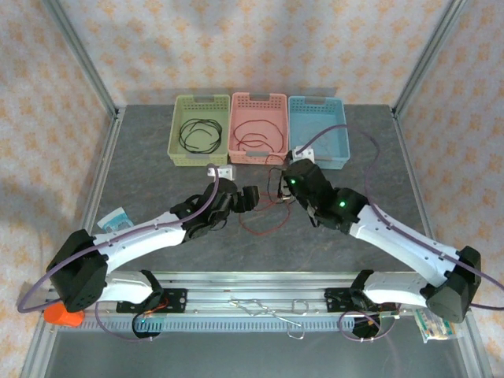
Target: Untangle the cables
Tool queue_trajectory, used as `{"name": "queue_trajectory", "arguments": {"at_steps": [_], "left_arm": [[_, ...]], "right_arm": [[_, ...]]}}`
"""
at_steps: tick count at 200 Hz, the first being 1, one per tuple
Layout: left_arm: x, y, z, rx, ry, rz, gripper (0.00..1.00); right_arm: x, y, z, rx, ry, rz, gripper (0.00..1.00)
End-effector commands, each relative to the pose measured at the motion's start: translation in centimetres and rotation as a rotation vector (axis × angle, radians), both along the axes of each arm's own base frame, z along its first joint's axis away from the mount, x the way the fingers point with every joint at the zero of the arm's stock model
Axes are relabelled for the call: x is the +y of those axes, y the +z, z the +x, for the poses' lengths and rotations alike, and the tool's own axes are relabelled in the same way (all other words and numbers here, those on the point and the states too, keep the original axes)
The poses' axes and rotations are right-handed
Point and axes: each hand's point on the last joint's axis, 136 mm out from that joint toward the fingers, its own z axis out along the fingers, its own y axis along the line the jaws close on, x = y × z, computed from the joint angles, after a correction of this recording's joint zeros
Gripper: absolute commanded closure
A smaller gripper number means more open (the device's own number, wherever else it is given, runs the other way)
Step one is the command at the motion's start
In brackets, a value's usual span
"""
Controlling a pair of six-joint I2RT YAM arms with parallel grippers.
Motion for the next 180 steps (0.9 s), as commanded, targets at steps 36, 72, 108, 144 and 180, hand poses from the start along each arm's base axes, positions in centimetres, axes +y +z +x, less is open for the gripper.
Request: {"name": "queue_trajectory", "arguments": {"at_steps": [36, 72, 108, 144, 180], "left_arm": [[0.4, 5.7, 1.1, -0.137, 0.009, -0.074, 0.09], [0.9, 8.4, 1.8, -0.178, 0.020, -0.114, 0.08], [1.2, 10.8, 2.3, -0.229, 0.009, -0.104, 0.07], [1.2, 11.4, 2.9, -0.236, 0.001, -0.087, 0.07], [1.2, 11.4, 3.6, -0.240, 0.004, -0.095, 0.07]], "right_arm": [[-0.6, 7.3, -0.3, -0.143, 0.027, 0.056, 1.00], [-0.7, 10.5, -0.7, -0.218, 0.063, 0.082, 1.00], [-1.5, 14.2, -0.7, -0.302, 0.044, 0.099, 1.00], [-1.4, 16.5, -0.9, -0.354, 0.063, 0.097, 1.00], [-1.0, 17.1, -1.2, -0.371, 0.104, 0.081, 1.00]]}}
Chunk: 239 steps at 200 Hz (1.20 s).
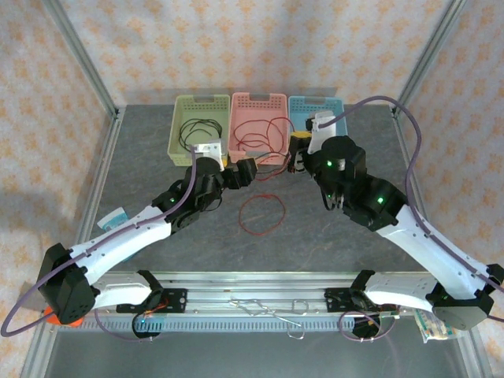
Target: Untangle the cables
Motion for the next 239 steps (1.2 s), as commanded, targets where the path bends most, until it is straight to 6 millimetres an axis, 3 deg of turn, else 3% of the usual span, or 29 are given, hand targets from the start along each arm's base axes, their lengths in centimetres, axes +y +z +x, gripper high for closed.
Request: {"name": "queue_trajectory", "arguments": {"at_steps": [1, 35, 113, 170, 239], "left_arm": [[0.0, 0.9, 0.7, -0.025, -0.005, 0.007, 0.07], [0.3, 0.5, 1.4, -0.029, -0.037, 0.021, 0.09], [-5.3, 1.3, -1.4, -0.078, -0.468, 0.008, 0.13], [-6.3, -1.0, 0.8, -0.033, -0.473, 0.097, 0.20], [-6.4, -3.0, 1.2, 0.001, -0.462, 0.108, 0.54]], "right_arm": [[-0.3, 2.1, -0.4, -0.059, 0.019, 0.000, 1.00], [-0.2, 1.3, -0.4, -0.050, 0.025, -0.037, 1.00], [0.3, -0.2, -0.8, -0.019, 0.068, -0.074, 1.00], [0.4, 0.0, -1.1, -0.022, 0.087, -0.072, 1.00], [-1.0, 0.7, -1.4, -0.037, 0.043, -0.067, 1.00]]}}
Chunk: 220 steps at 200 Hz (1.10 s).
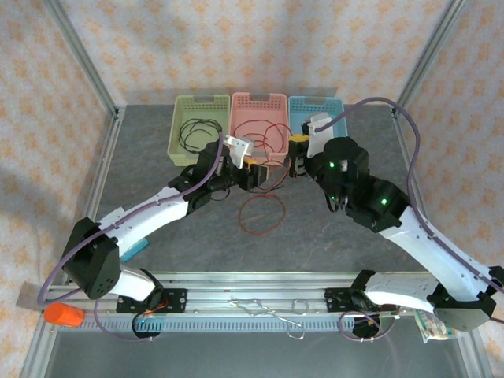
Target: Untangle the cables
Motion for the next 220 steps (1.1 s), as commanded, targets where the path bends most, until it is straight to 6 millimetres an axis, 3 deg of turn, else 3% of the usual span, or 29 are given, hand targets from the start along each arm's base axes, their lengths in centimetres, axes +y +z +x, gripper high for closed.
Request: {"name": "queue_trajectory", "arguments": {"at_steps": [1, 78, 139, 220], "left_arm": [[0.0, 0.3, 0.2, -0.015, 0.003, -0.003, 0.54], [1.0, -2.9, -0.4, 0.045, 0.046, 0.016, 0.79], [1.3, -7.0, -0.7, 0.128, 0.070, 0.029, 1.00], [2.6, -11.3, -0.9, 0.205, 0.135, 0.094, 1.00]], "right_arm": [[-1.4, 0.9, -0.4, -0.027, -0.033, 0.005, 1.00], [-2.9, 2.5, -1.1, -0.060, -0.065, 0.023, 1.00], [-5.2, 5.6, -2.5, -0.132, -0.091, 0.107, 1.00], [-9.1, 9.1, -4.5, -0.218, -0.162, 0.208, 1.00]]}}
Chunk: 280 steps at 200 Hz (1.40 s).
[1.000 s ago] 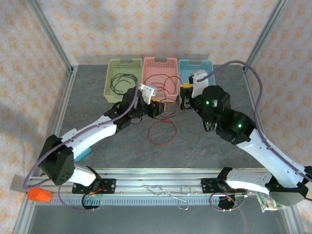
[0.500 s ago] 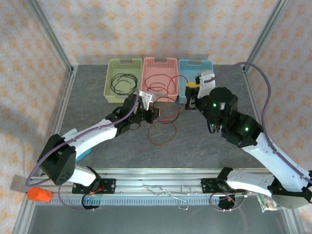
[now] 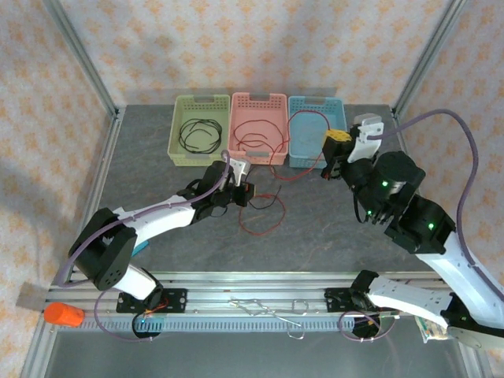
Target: Untangle the cables
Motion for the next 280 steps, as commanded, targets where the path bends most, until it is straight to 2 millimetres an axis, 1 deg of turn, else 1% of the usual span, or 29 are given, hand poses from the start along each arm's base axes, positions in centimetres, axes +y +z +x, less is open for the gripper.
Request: {"name": "queue_trajectory", "arguments": {"at_steps": [1, 20, 37, 43, 60, 70, 91, 96, 108, 131, 148, 158, 162, 168, 180, 201, 219, 230, 256, 280], "left_arm": [[0.6, -1.0, 0.3, 0.004, 0.040, 0.013, 1.00], [0.3, -1.1, 0.1, 0.012, 0.027, -0.002, 1.00], [0.2, -0.7, 0.1, 0.013, 0.024, -0.012, 1.00], [0.2, -0.6, 0.1, 0.013, 0.027, -0.014, 0.92], [0.3, -0.2, 0.1, 0.008, 0.036, -0.015, 0.63], [0.6, 0.1, 0.2, 0.003, 0.052, -0.010, 0.51], [1.7, 0.7, 0.3, -0.012, 0.101, 0.017, 0.37], [2.1, 0.9, 0.4, -0.018, 0.119, 0.024, 0.32], [3.2, 1.7, 0.7, -0.042, 0.172, 0.046, 0.23], [5.5, 3.8, 1.5, -0.096, 0.293, 0.072, 0.13], [6.7, 5.5, 2.1, -0.131, 0.354, 0.049, 0.10], [7.1, 6.4, 2.4, -0.148, 0.370, 0.025, 0.10], [7.1, 6.8, 2.5, -0.155, 0.376, 0.015, 0.10], [7.2, 7.3, 2.8, -0.166, 0.381, 0.001, 0.10], [7.5, 8.3, 3.3, -0.182, 0.402, -0.031, 0.10], [7.8, 9.3, 4.5, -0.190, 0.424, -0.090, 0.10], [7.9, 9.6, 5.9, -0.175, 0.435, -0.135, 0.09], [7.8, 9.7, 6.8, -0.170, 0.439, -0.151, 0.09], [8.1, 10.1, 8.9, -0.175, 0.465, -0.149, 0.09], [8.1, 9.9, 10.7, -0.161, 0.477, -0.125, 0.09]], "right_arm": [[-2.4, 3.3, -1.0, -0.079, -0.053, 0.076, 1.00], [-3.0, 3.5, -1.2, -0.086, -0.071, 0.082, 1.00], [-3.0, 2.9, -0.7, -0.071, -0.098, 0.069, 1.00], [-3.0, 2.5, -0.4, -0.061, -0.113, 0.063, 1.00], [-2.7, 1.3, 0.5, -0.025, -0.145, 0.045, 1.00], [-2.2, 0.6, 1.0, -0.007, -0.152, 0.034, 1.00], [-1.1, -0.8, 2.0, 0.020, -0.155, 0.026, 1.00], [-0.8, -1.3, 2.4, 0.031, -0.160, 0.020, 1.00], [-0.1, -2.3, 3.3, 0.058, -0.178, 0.003, 1.00], [1.3, -4.6, 5.7, 0.118, -0.219, -0.040, 1.00], [2.4, -6.0, 7.7, 0.157, -0.213, -0.047, 1.00], [2.7, -6.6, 9.0, 0.176, -0.207, -0.036, 1.00], [2.7, -6.5, 9.3, 0.178, -0.204, -0.025, 1.00], [3.1, -7.4, 10.4, 0.197, -0.206, -0.030, 1.00], [3.4, -8.0, 11.9, 0.214, -0.205, -0.015, 1.00], [3.7, -9.5, 15.0, 0.251, -0.210, 0.005, 1.00], [3.9, -11.2, 17.8, 0.283, -0.213, 0.008, 1.00], [4.3, -11.8, 19.2, 0.295, -0.208, 0.011, 1.00], [5.5, -13.7, 22.8, 0.320, -0.201, 0.006, 1.00], [6.8, -15.3, 25.9, 0.353, -0.211, -0.015, 1.00]]}}
